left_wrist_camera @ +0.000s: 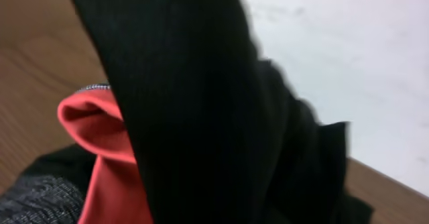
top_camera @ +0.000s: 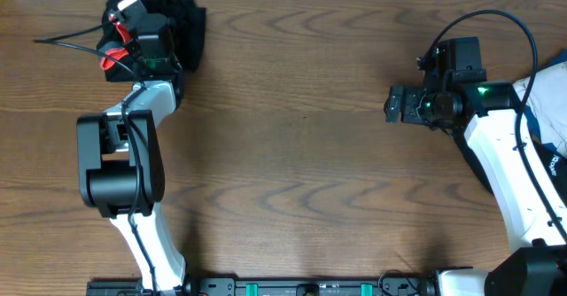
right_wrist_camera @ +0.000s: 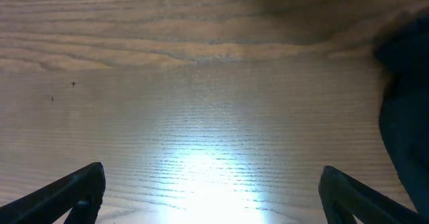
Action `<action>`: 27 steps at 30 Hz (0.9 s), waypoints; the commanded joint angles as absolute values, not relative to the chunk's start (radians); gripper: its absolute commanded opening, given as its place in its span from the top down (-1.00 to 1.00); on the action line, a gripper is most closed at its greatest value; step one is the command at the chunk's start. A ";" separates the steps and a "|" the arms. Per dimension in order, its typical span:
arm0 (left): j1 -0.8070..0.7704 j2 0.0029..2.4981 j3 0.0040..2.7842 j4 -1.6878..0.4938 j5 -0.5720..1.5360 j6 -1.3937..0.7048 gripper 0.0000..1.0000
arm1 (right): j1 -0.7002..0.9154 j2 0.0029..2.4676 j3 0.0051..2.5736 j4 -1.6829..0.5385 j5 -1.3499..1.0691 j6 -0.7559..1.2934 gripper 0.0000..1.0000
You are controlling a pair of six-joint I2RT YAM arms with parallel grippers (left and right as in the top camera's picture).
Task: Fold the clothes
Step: 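Lower the bundle onto the top-left black garment and open the left gripper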
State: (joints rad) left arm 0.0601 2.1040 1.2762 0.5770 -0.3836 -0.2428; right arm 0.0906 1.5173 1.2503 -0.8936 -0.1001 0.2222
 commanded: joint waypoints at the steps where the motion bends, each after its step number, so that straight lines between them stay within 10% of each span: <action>1: 0.078 2.140 1.307 0.564 -0.377 -0.249 0.37 | 0.085 1.500 1.272 -0.899 -0.094 0.208 -0.99; 6: 0.072 2.104 1.307 0.564 -0.377 -0.165 0.00 | 0.085 1.500 1.272 -0.902 -0.094 0.208 -0.99; 27: 0.070 1.760 1.307 0.714 -0.267 -0.109 -0.16 | 0.085 1.500 1.272 -0.890 -0.094 0.208 -0.98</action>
State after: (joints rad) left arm 0.0502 1.7142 1.3167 0.7040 -0.3424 -0.1257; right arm 0.0906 1.5173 1.2503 -0.8948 -0.0998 0.2222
